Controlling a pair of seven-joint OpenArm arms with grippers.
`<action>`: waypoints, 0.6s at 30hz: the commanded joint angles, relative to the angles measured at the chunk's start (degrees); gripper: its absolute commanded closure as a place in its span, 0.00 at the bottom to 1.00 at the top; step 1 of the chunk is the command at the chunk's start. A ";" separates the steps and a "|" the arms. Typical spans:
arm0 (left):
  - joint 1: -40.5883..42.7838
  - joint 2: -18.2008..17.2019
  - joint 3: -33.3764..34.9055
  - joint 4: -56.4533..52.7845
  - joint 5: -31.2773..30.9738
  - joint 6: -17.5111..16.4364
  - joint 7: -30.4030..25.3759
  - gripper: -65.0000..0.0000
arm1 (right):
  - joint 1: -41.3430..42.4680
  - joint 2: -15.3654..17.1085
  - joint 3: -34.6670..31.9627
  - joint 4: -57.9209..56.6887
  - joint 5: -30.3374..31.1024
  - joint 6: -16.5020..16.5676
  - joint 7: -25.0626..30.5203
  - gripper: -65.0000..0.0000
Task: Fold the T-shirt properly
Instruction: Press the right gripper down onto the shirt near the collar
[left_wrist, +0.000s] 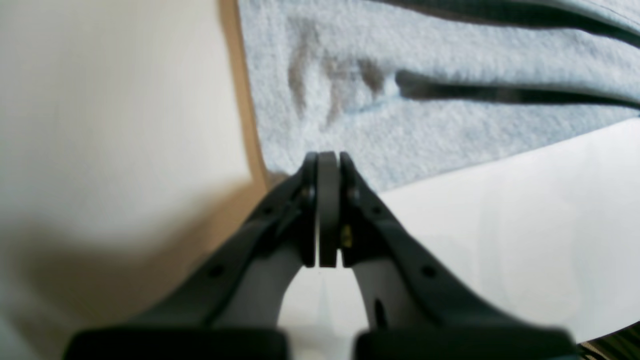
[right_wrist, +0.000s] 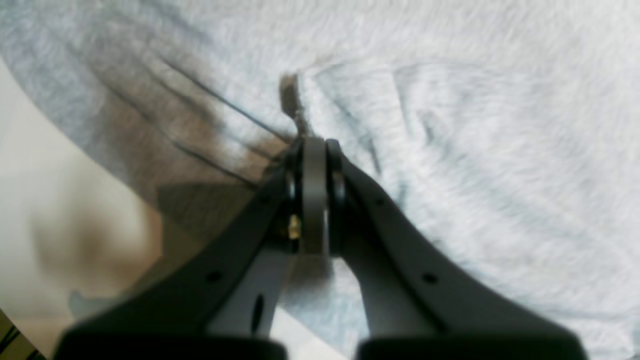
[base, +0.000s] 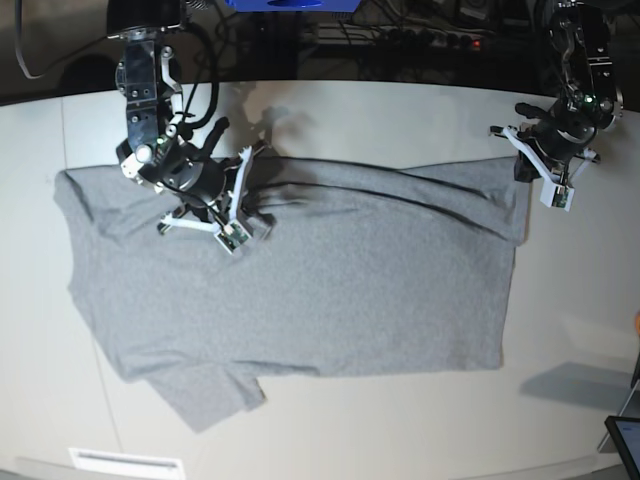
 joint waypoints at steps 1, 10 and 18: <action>-0.12 -0.96 -0.58 0.70 -0.32 0.19 -0.99 1.00 | 1.42 -0.02 -0.08 0.97 0.52 0.04 0.75 1.00; 0.41 -0.96 -0.58 0.70 -0.32 0.19 -0.99 1.00 | 5.29 -0.02 -0.08 0.44 0.43 0.04 0.49 1.00; 1.46 -1.05 -0.58 0.79 -0.32 0.19 -1.26 1.00 | 8.81 -0.10 -0.08 -3.34 0.43 0.04 0.23 1.00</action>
